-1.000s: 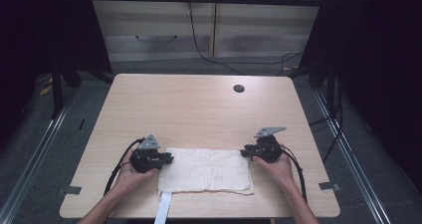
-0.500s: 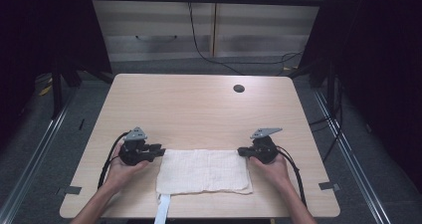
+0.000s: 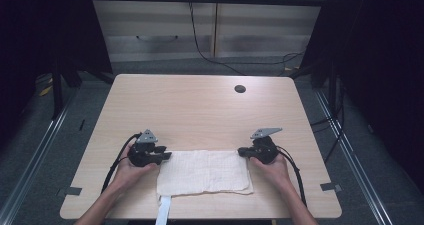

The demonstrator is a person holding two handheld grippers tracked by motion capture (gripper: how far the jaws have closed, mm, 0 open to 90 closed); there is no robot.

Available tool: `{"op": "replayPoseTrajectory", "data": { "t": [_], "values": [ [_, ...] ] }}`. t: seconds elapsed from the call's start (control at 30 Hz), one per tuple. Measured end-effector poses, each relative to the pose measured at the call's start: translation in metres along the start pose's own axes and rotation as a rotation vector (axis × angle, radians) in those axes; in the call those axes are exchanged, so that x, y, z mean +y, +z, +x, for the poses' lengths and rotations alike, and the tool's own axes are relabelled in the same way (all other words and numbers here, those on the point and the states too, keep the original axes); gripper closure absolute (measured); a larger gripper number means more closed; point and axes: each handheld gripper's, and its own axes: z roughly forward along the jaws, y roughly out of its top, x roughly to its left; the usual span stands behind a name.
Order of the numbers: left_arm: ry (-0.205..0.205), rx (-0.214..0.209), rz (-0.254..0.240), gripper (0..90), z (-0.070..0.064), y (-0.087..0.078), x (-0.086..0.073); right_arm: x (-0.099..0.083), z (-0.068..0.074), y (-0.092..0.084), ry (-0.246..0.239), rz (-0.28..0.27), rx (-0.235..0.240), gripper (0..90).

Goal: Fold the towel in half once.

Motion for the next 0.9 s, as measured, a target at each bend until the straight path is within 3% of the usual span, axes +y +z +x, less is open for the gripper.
{"op": "replayPoseTrajectory", "data": {
  "t": [0.1, 0.2, 0.3, 0.43, 0.63, 0.8, 0.9],
  "values": [
    [0.023, -0.004, 0.0, 65.3, -0.002, 0.0, -0.001, 0.0, -0.001, 0.0, 0.004, -0.005, 0.006, 86.8],
    [0.057, -0.035, 0.003, 75.3, -0.005, -0.002, -0.003, 0.0, -0.001, 0.001, 0.012, -0.004, 0.006, 86.8],
    [0.079, -0.041, 0.011, 82.4, -0.01, -0.002, -0.003, 0.001, -0.001, 0.001, 0.021, -0.001, 0.002, 87.0],
    [0.048, -0.059, 0.003, 83.8, -0.008, -0.002, -0.004, 0.002, -0.001, -0.001, 0.028, -0.013, 0.007, 87.1],
    [0.02, -0.032, -0.001, 83.8, -0.001, -0.003, -0.004, 0.007, 0.001, -0.012, 0.056, -0.093, 0.036, 87.1],
    [0.018, -0.008, 0.005, 84.0, 0.003, -0.006, -0.005, 0.016, 0.012, -0.019, 0.017, -0.139, 0.058, 87.2],
    [0.008, -0.001, 0.0, 84.0, 0.004, -0.006, -0.005, 0.019, 0.014, -0.023, 0.02, -0.163, 0.069, 87.1]
  ]
}}
